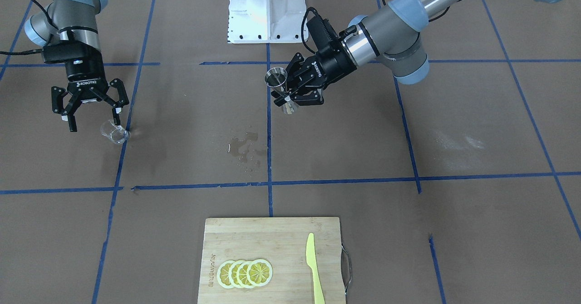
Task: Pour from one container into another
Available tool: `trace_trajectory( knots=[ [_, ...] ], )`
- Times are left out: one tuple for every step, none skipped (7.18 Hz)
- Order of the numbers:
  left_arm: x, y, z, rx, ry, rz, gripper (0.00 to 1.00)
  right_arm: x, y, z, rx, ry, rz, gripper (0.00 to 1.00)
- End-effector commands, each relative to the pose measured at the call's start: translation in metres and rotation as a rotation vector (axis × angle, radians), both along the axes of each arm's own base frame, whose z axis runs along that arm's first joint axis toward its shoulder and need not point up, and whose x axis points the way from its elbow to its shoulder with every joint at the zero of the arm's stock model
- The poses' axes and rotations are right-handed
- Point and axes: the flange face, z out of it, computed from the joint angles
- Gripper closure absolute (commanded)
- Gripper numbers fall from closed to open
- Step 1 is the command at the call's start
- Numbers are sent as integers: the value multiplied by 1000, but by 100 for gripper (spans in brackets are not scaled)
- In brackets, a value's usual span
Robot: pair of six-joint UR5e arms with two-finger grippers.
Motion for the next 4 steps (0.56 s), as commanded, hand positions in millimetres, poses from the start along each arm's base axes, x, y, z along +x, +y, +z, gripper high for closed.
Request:
trace_trajectory(
  knots=[
    [1, 0, -1, 0, 2, -3, 100, 65, -59, -3, -223, 46, -101, 0],
    [1, 0, -1, -2, 1, -6, 100, 94, -85, -3, -330, 42, -161, 0],
    [0, 0, 0, -2, 1, -6, 100, 131, -112, -8, -384, 98, -242, 0],
    [1, 0, 0, -2, 1, -6, 100, 173, -132, -8, -453, 140, -320, 0]
  ],
)
